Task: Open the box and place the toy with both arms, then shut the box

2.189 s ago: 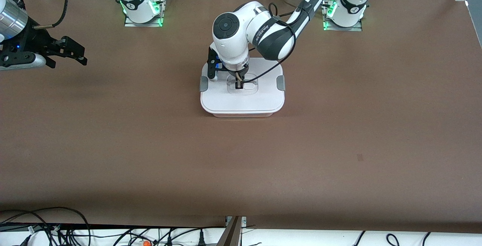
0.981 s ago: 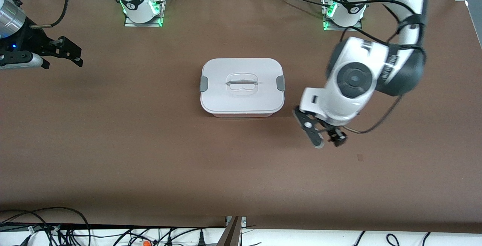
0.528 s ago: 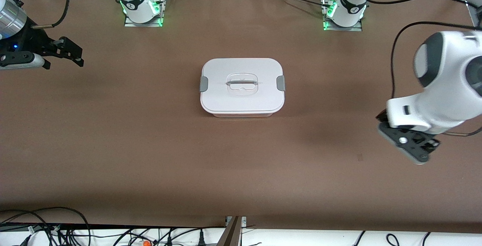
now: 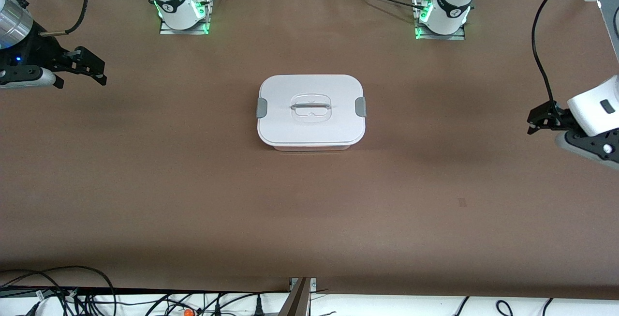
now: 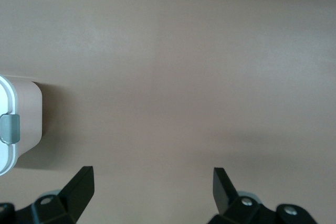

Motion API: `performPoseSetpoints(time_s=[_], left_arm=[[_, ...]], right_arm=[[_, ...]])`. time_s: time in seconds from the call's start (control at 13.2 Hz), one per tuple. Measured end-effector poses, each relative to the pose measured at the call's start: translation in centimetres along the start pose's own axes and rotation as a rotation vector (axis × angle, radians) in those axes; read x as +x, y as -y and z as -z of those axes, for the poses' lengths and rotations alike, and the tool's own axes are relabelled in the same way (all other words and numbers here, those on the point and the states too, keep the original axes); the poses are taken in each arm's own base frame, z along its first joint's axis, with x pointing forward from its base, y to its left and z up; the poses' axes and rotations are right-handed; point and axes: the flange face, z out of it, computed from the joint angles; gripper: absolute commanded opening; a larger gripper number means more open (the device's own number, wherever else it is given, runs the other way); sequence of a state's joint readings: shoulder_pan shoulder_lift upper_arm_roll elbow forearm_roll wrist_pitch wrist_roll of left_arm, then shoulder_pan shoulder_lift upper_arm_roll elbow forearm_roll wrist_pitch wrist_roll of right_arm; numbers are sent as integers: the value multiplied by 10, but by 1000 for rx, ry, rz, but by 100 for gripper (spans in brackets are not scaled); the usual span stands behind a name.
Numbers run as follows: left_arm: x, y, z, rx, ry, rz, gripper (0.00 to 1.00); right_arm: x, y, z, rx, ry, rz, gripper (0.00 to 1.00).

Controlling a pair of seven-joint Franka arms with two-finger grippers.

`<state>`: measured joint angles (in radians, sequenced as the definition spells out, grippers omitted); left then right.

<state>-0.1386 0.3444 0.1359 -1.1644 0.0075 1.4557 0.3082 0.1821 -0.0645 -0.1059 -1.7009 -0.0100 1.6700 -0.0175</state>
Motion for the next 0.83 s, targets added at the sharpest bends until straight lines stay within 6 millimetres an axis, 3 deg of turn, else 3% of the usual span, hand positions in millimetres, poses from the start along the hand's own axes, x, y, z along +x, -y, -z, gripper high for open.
performPoseSetpoints(time_s=[0.23,0.6,0.83], left_arm=[[-28,-9,6,-70,56,195,100],[-51,-15,26,-76,36,236,100],[-67,-17,22,-87,63,252,100]], right_arm=[[0,0,0,0,0,0,100],[0,0,0,0,3,0,100],[0,0,0,0,4,0,100]])
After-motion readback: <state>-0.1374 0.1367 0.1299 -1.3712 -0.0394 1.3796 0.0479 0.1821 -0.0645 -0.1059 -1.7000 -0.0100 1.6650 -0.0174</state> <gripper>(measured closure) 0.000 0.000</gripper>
